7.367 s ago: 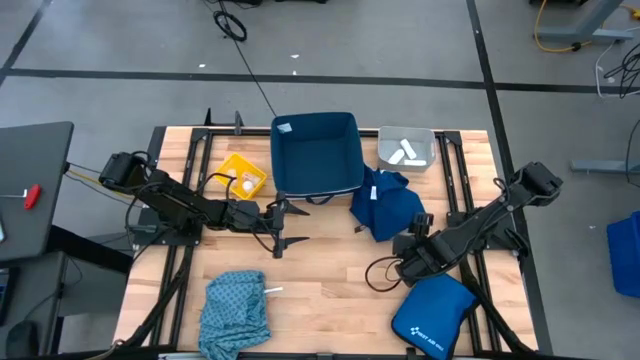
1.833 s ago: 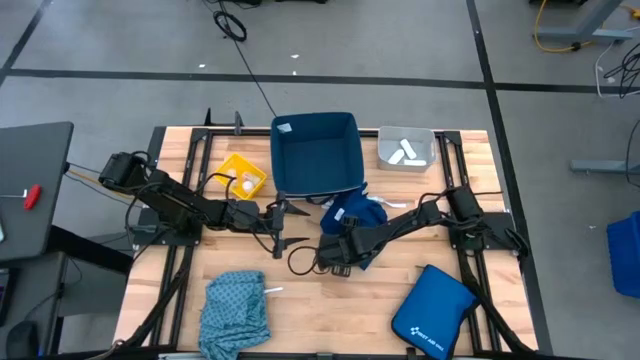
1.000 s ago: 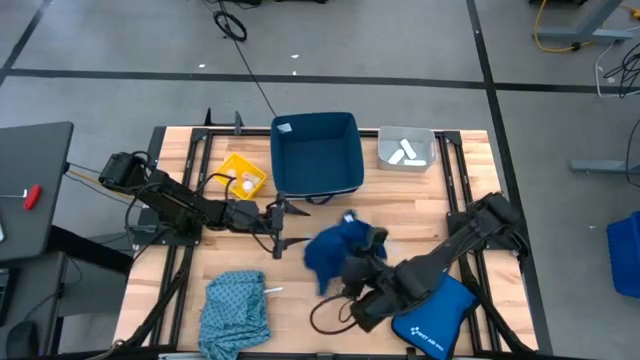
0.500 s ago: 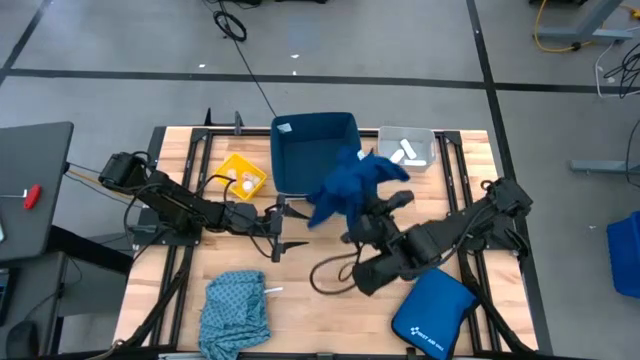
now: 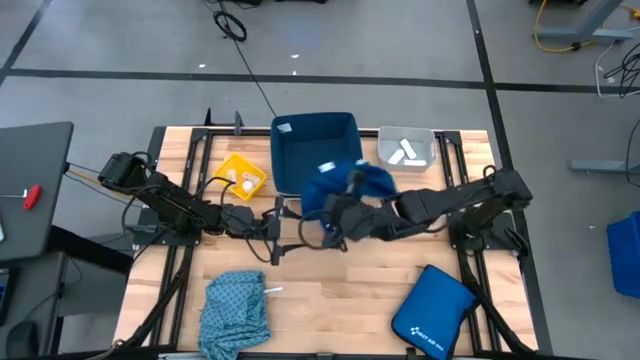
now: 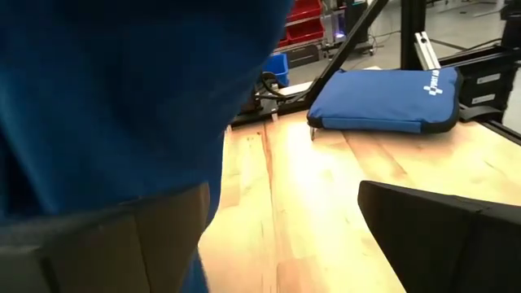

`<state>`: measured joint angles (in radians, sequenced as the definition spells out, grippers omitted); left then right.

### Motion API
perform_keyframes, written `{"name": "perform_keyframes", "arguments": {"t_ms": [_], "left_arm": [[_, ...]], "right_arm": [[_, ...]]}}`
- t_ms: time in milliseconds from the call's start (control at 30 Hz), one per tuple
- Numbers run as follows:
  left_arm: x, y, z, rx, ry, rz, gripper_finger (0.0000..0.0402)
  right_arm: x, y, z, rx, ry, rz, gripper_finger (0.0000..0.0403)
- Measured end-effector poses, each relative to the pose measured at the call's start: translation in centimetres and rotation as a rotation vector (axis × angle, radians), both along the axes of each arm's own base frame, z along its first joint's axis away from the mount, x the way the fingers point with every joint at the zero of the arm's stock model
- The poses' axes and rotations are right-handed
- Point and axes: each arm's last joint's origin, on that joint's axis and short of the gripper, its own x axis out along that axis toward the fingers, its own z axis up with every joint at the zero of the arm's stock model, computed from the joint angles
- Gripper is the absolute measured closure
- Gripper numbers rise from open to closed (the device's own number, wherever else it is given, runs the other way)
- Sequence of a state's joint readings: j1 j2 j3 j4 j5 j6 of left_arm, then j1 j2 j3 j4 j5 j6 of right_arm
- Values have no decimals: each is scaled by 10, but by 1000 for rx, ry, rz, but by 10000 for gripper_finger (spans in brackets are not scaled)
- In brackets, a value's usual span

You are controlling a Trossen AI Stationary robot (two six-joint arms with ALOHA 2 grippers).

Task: Pick & place medical supplies in basket/bin
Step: Put the blue patient gown into the blue bin

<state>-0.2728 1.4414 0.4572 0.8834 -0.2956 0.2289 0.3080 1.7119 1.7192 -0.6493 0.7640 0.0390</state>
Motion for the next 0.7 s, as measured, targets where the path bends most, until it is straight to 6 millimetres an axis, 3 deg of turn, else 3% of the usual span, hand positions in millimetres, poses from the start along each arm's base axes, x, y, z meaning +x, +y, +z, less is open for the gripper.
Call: {"name": "perform_keyframes", "arguments": {"t_ms": [167, 333, 467, 700], "left_arm": [[0, -1, 0, 7, 3, -8, 83], [0, -1, 0, 7, 4, -11, 83], [0, -1, 0, 5, 4, -11, 83], [0, -1, 0, 1, 5, -9, 83]], "right_arm": [[19, -5, 13, -32, -161, 199, 383], [29, -25, 25, -139, -296, 189, 383], [35, -56, 27, -199, -335, 117, 383], [35, -130, 19, -184, -262, -77, 383]]}}
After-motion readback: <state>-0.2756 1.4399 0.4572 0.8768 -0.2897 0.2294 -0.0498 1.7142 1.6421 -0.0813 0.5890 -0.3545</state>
